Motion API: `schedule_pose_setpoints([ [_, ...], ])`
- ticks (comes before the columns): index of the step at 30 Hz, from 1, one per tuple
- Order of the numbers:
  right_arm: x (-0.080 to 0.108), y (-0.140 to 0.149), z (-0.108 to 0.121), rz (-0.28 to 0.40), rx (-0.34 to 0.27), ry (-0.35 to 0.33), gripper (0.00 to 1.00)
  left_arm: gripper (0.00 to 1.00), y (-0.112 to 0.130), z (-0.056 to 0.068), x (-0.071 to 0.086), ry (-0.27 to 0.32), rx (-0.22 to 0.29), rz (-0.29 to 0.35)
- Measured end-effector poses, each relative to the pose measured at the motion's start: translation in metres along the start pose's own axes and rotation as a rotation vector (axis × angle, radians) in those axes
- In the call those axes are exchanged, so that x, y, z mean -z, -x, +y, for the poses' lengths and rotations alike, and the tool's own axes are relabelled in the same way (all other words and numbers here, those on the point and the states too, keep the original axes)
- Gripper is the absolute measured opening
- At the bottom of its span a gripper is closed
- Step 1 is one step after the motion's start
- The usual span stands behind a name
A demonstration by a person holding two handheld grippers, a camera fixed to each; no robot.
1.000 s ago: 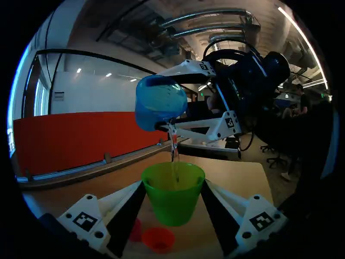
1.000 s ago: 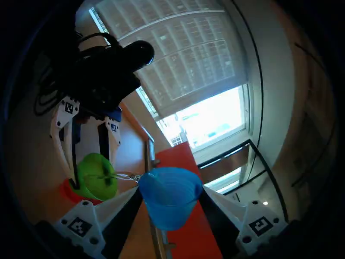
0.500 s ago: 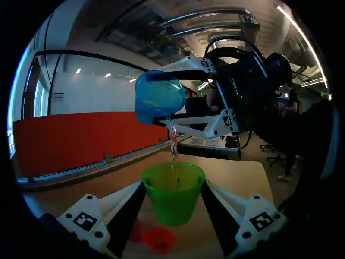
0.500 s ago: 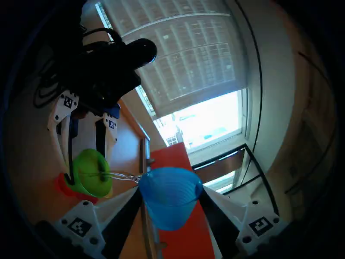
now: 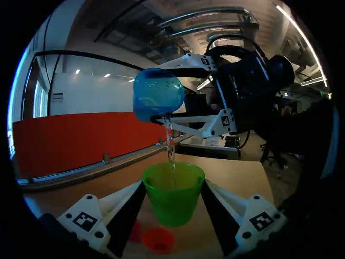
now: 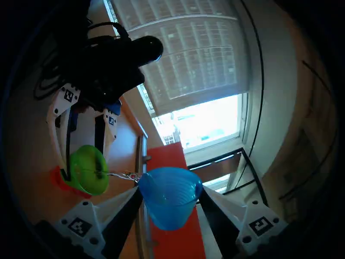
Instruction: Pour water
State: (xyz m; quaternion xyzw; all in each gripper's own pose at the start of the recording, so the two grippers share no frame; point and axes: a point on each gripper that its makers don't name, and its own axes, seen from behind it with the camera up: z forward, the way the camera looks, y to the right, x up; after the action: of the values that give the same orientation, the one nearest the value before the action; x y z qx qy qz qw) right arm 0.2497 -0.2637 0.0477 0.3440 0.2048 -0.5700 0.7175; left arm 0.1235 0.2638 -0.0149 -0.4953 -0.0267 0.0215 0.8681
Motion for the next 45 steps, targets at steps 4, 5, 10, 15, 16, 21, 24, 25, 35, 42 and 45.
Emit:
schedule_pose_setpoints([
  [4,0.000,-0.001,0.001,-0.001,0.024,0.006,0.91,0.86,0.000,0.000,0.001,-0.002,-0.001,0.001],
  [5,-0.001,-0.001,0.002,-0.001,0.029,0.007,0.91,0.86,0.000,0.000,0.001,-0.003,-0.002,0.002],
  [10,-0.001,-0.004,0.003,0.002,0.048,0.013,0.91,0.86,0.000,0.000,0.001,-0.002,-0.005,0.001],
  [15,-0.002,-0.006,0.006,0.004,0.068,0.020,0.91,0.86,0.001,0.001,0.001,-0.002,-0.009,0.001],
  [16,-0.002,-0.006,0.006,0.004,0.072,0.022,0.91,0.86,0.001,0.001,0.001,-0.003,-0.010,0.002],
  [21,-0.002,-0.008,0.009,0.005,0.095,0.030,0.91,0.86,0.000,0.000,0.002,-0.003,-0.011,0.003],
  [24,-0.002,-0.009,0.011,0.004,0.110,0.035,0.91,0.86,0.000,0.000,0.002,-0.004,-0.010,0.005],
  [25,-0.002,-0.009,0.011,0.004,0.116,0.036,0.91,0.86,0.000,0.000,0.001,-0.004,-0.010,0.005],
  [35,-0.004,-0.010,0.011,0.002,0.170,0.043,0.91,0.86,0.000,0.002,0.001,-0.003,-0.011,0.008],
  [42,-0.004,-0.012,0.011,0.004,0.202,0.046,0.91,0.86,0.000,0.000,0.001,-0.006,-0.011,0.007],
  [45,-0.004,-0.012,0.012,0.002,0.226,0.049,0.91,0.86,-0.001,-0.001,0.001,-0.008,-0.010,0.007],
])
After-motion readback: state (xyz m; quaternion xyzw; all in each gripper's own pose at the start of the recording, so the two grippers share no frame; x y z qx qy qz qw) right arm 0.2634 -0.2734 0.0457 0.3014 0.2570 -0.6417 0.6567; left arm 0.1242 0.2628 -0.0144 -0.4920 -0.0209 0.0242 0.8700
